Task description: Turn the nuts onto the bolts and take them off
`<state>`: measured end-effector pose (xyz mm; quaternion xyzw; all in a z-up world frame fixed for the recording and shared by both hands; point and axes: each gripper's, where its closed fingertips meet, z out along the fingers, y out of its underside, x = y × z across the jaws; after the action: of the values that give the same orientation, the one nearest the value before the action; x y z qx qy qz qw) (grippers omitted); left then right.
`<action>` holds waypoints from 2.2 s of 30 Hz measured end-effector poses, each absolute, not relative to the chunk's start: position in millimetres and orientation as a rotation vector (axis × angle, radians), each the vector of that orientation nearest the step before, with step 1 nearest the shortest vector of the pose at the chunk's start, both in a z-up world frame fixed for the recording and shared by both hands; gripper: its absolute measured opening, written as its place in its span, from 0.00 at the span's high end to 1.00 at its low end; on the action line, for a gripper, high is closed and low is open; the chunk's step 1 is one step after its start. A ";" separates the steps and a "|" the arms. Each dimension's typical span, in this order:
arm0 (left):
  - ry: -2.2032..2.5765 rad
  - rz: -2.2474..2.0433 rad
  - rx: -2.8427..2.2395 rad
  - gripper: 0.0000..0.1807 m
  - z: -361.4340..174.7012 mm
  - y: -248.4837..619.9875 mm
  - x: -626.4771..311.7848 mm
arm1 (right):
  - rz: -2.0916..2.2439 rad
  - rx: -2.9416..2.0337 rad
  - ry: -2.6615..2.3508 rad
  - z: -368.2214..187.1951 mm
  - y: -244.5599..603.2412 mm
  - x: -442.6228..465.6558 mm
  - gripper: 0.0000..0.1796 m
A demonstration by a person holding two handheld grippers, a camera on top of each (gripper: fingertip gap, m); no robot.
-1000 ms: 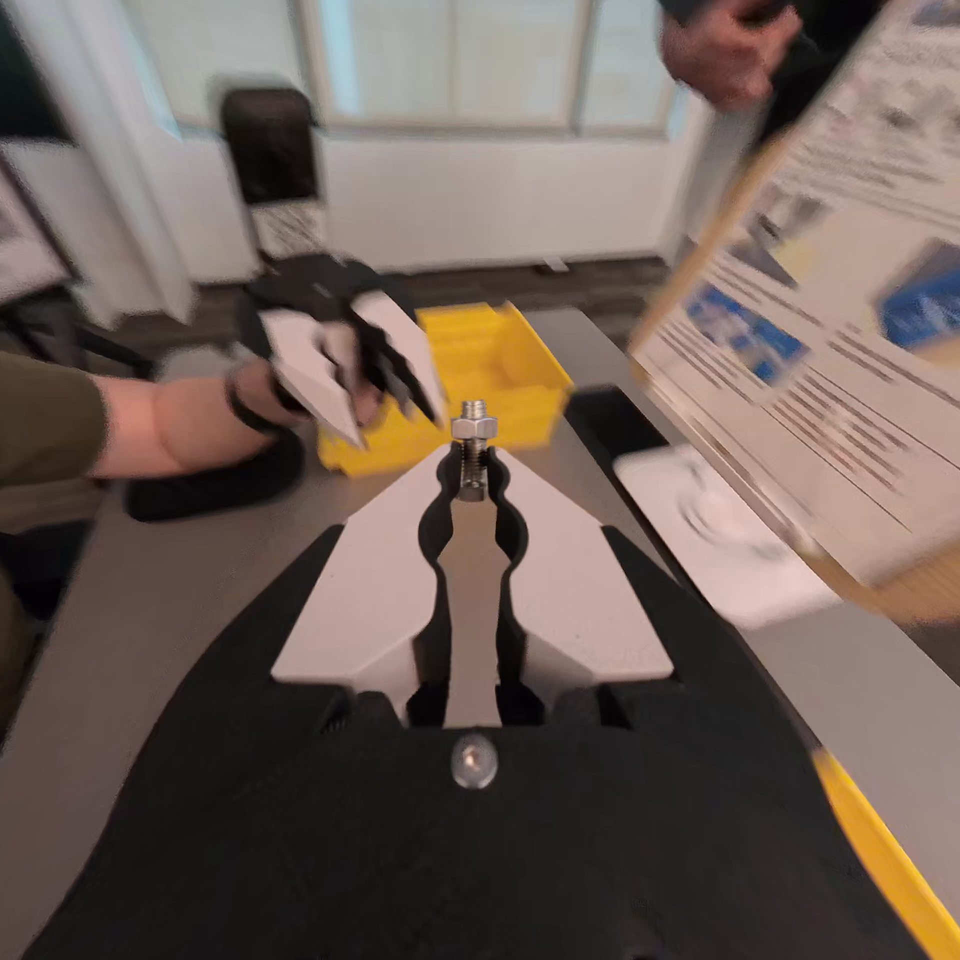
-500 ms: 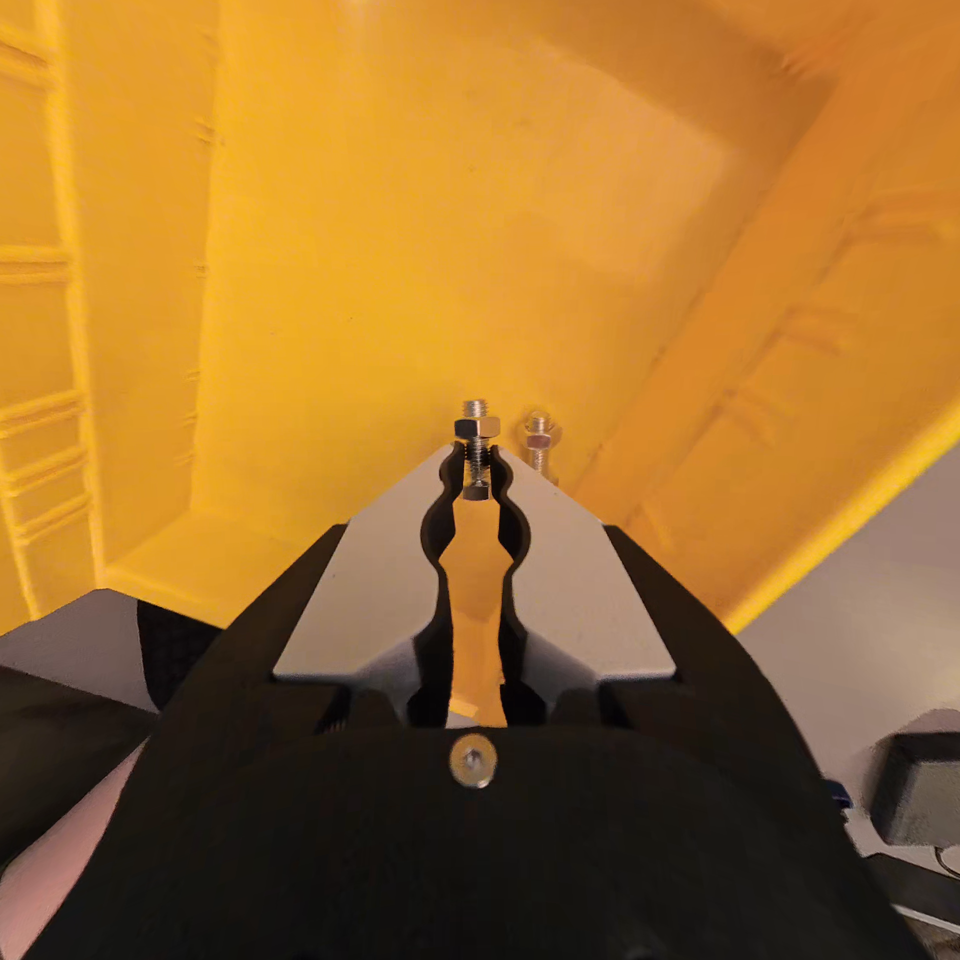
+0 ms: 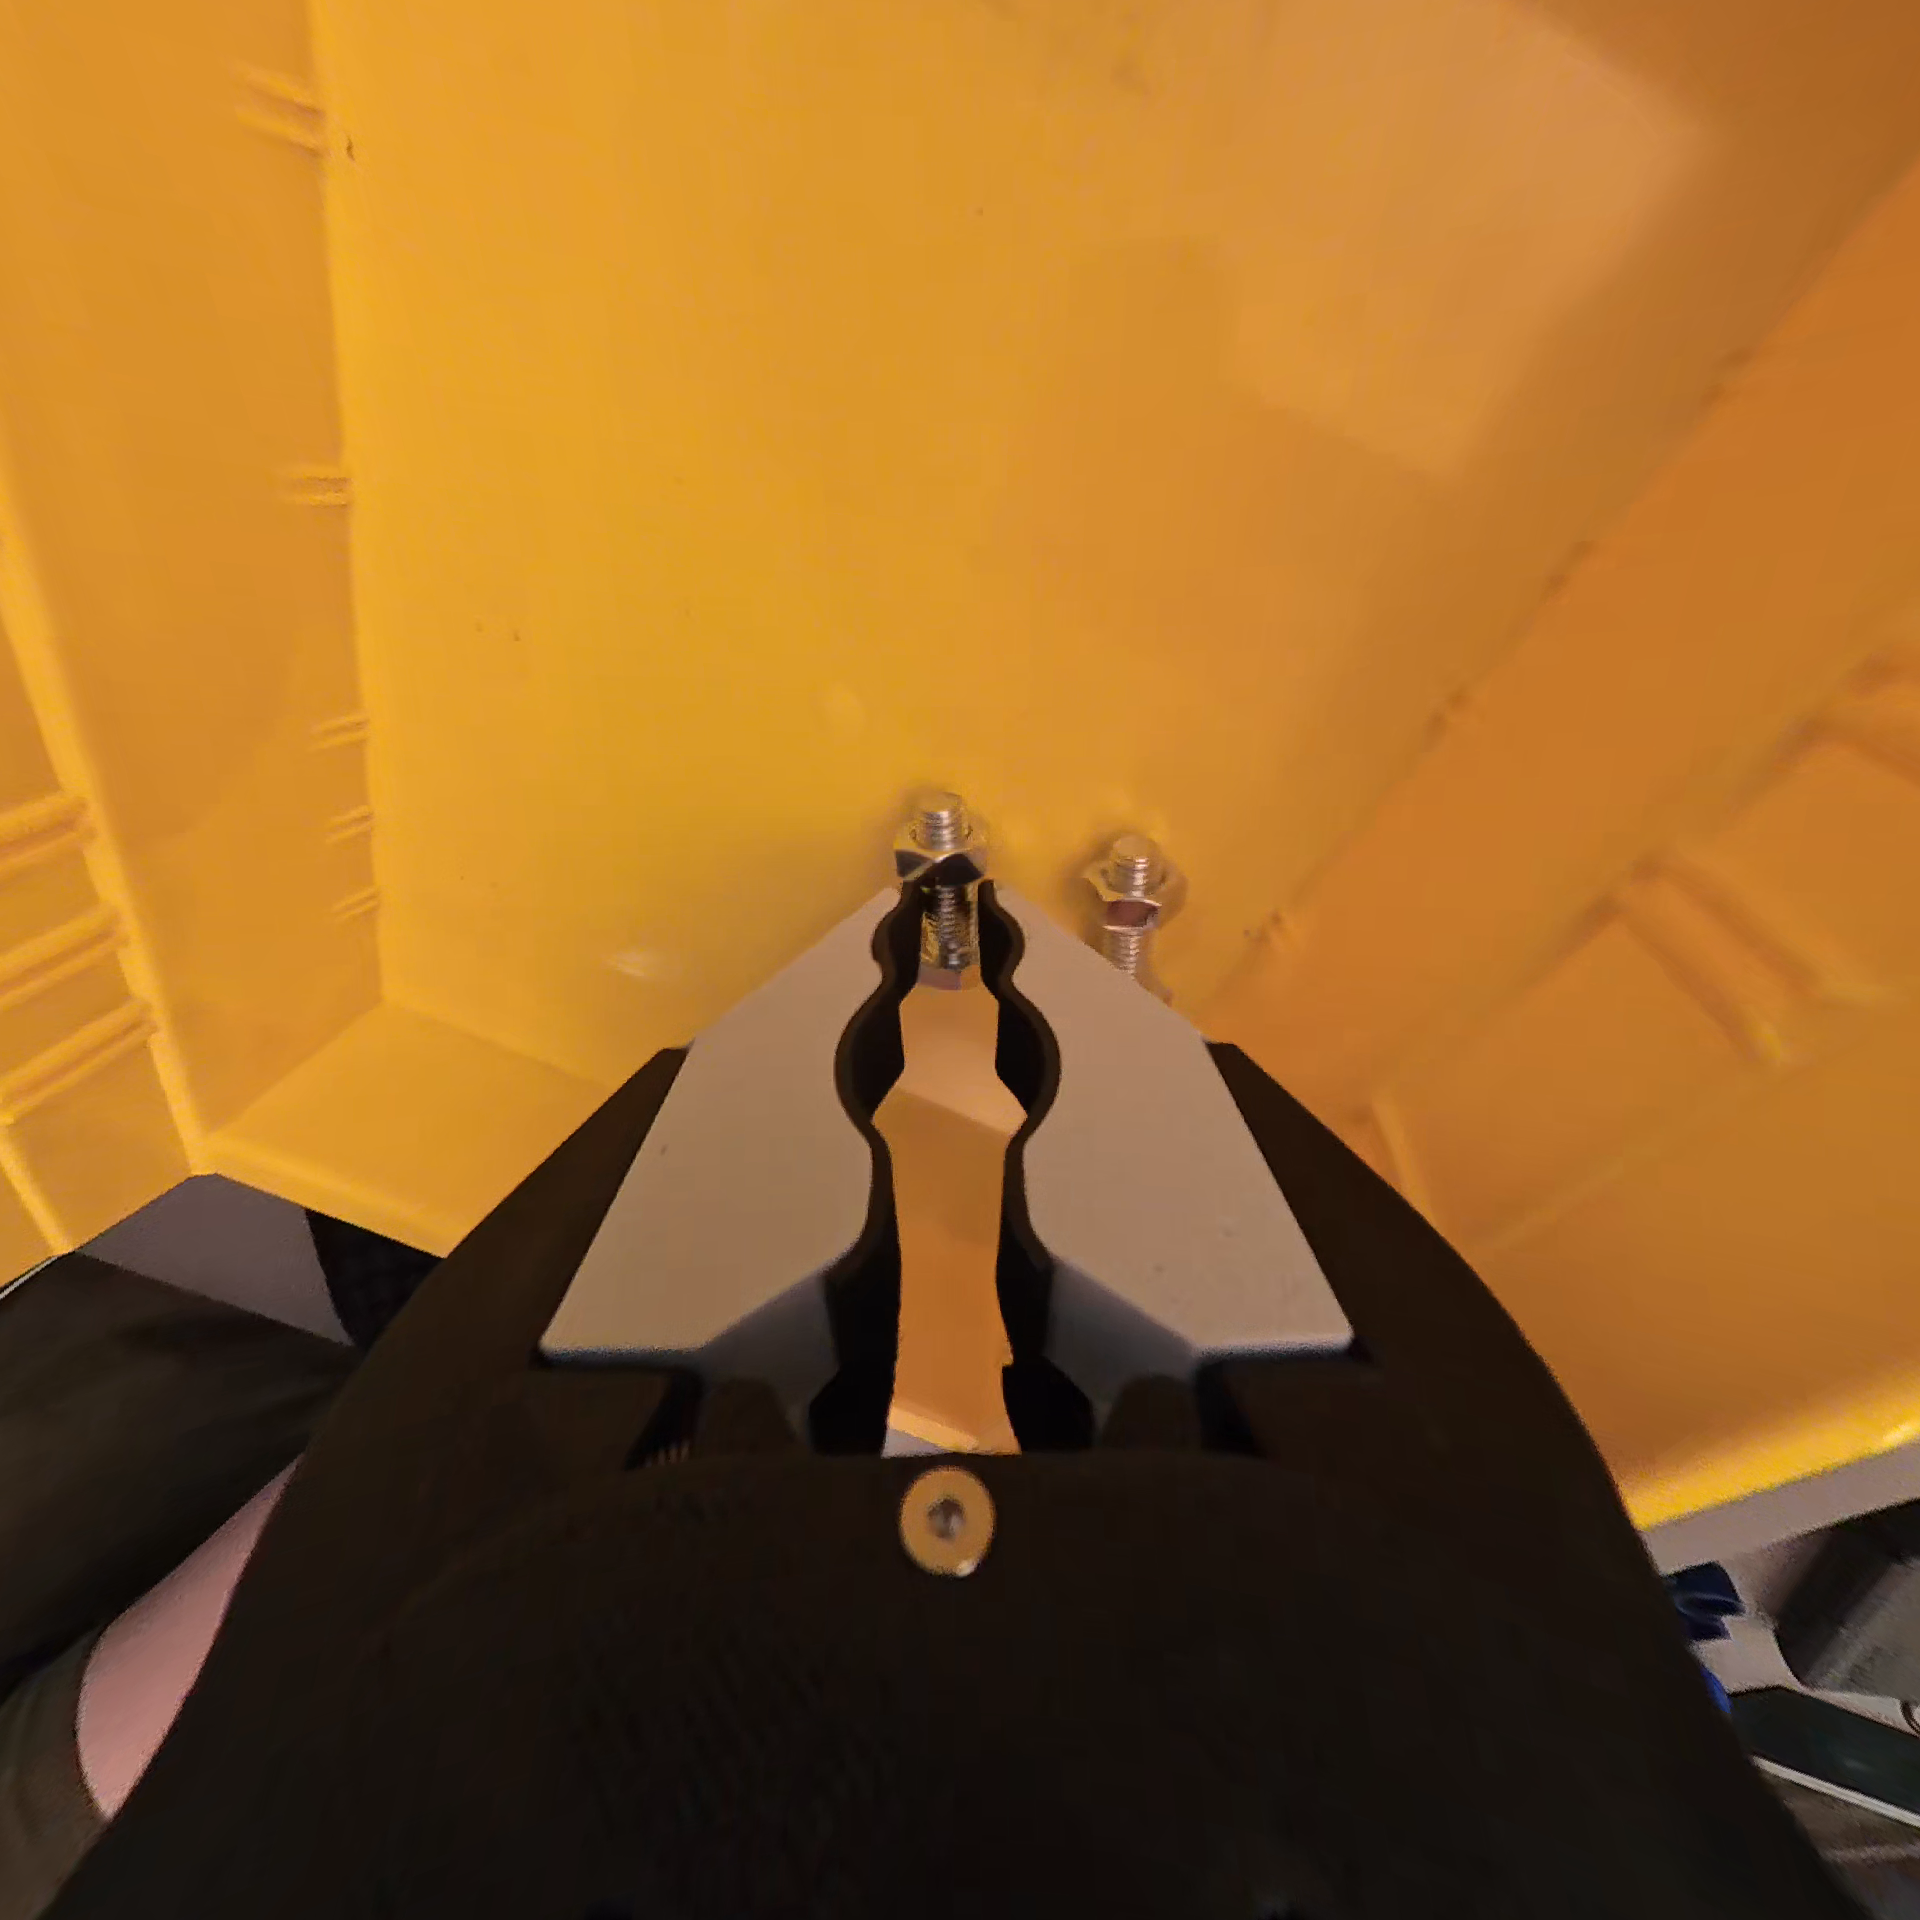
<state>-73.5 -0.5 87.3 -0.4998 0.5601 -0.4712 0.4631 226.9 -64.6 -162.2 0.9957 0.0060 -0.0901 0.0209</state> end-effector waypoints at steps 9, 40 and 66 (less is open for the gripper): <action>1.290 -1.051 -1.232 0.81 116.1 27.8 -106.9 | -0.118 3.539 0.244 -70.0 -15.8 210.8 0.89; 1.366 -0.081 -2.138 0.74 -102.5 268.3 -274.3 | 0.859 3.976 2.051 133.4 29.4 55.8 0.82; 1.569 0.263 -2.212 0.97 -152.6 275.2 -292.1 | 0.907 3.841 2.088 118.9 29.4 56.5 0.83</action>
<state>-292.1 275.2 -152.6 -0.7942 0.5635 0.0945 0.2069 56.5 29.4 118.9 0.6788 0.3690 0.1602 -0.6143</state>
